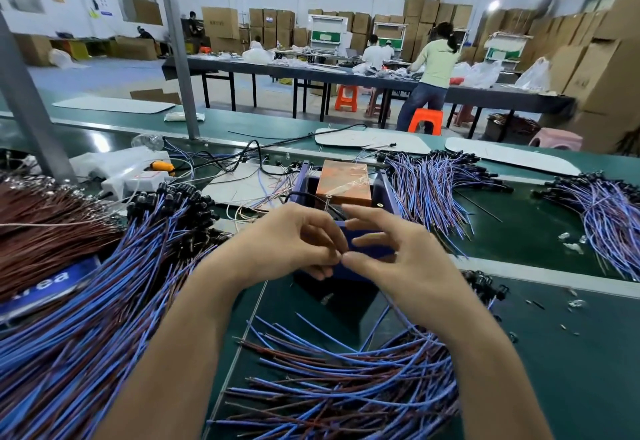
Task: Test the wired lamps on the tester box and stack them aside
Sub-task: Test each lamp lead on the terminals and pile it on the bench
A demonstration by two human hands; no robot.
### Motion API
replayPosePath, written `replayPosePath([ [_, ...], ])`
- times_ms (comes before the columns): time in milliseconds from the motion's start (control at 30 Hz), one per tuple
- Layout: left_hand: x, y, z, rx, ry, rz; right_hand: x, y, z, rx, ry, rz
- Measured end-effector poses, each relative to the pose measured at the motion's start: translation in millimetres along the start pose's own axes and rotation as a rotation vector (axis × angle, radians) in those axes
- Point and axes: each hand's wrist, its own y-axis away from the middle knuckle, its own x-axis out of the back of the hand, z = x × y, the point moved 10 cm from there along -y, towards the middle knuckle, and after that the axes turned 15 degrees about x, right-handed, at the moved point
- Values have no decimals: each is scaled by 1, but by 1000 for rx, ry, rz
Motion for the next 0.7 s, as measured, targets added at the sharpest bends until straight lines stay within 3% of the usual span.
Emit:
replayPosePath([
  [167,20,-3,-6,26,365,124,2,-5,4,10,81,182],
  [333,11,-8,-7,33,749,83,16,-1,14,-22,-7,316],
  [533,-2,-21,-14,65,593,157,18,3,36,-157,-151,386],
  [700,2,-32,-50,245,542,239,19,11,65,-308,-60,354],
])
